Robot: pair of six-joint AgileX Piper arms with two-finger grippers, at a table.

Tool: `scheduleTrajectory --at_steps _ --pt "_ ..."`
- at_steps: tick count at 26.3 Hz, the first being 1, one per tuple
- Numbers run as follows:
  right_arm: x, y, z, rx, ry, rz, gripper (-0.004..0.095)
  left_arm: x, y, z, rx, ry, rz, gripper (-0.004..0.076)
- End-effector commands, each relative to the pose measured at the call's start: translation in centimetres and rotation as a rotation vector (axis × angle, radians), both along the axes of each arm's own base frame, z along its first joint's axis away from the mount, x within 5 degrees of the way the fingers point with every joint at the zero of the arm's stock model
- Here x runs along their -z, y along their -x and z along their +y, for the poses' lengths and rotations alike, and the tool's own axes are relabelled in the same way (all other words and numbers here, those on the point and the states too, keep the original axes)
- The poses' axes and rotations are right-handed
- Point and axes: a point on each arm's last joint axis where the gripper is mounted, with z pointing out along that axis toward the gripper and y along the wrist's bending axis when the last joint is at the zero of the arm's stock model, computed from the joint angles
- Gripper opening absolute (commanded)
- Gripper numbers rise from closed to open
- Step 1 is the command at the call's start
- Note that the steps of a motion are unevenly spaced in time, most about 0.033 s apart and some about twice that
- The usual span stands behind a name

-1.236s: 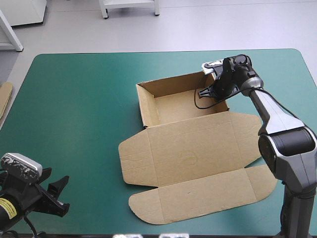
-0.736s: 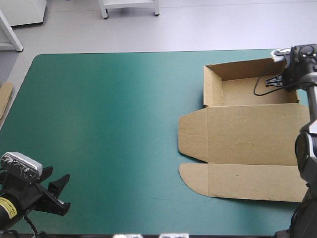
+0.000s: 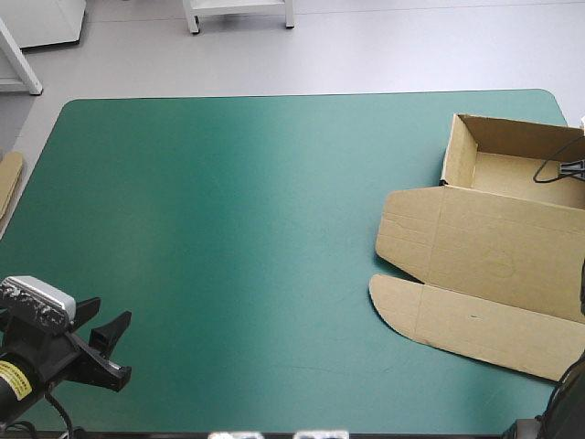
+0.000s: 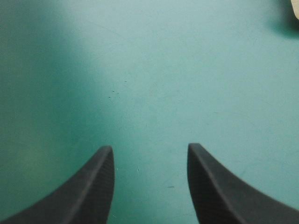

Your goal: Fold the box

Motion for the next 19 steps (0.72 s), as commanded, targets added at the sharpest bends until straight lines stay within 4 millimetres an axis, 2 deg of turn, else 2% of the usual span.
scheduleTrajectory --at_steps 1,3,6,8,11,16,19 --pt "-3.3 0.7 -1.1 0.003 0.136 -0.082 0.0289 -1.1 -0.3 -0.2 0.002 0.037 -0.074 0.0349" --pt "-3.3 0.6 -1.1 0.013 0.126 -0.099 0.0554 -1.1 -0.3 -0.2 0.001 0.035 -0.074 0.0349" --pt "-3.3 0.5 -1.0 0.013 0.111 -0.114 0.071 -1.1 -0.3 -0.2 -0.001 0.038 -0.072 0.0349" --pt "-3.3 0.4 -0.9 0.02 0.096 -0.12 0.0714 -1.1 -0.3 -0.2 -0.001 0.037 -0.073 0.0349" --pt "-4.6 0.8 -0.3 0.011 0.072 -0.162 0.0685 -1.2 -0.5 -0.1 -0.004 0.025 -0.095 0.0349" --pt "-11.3 3.5 2.1 -0.042 0.049 -0.342 0.0629 -2.7 -0.5 0.5 -0.036 -0.003 -0.197 0.0349" --pt "-15.1 5.5 4.7 -0.115 -0.002 -0.454 0.0627 -3.1 -0.6 0.9 -0.058 -0.039 -0.225 0.0349"
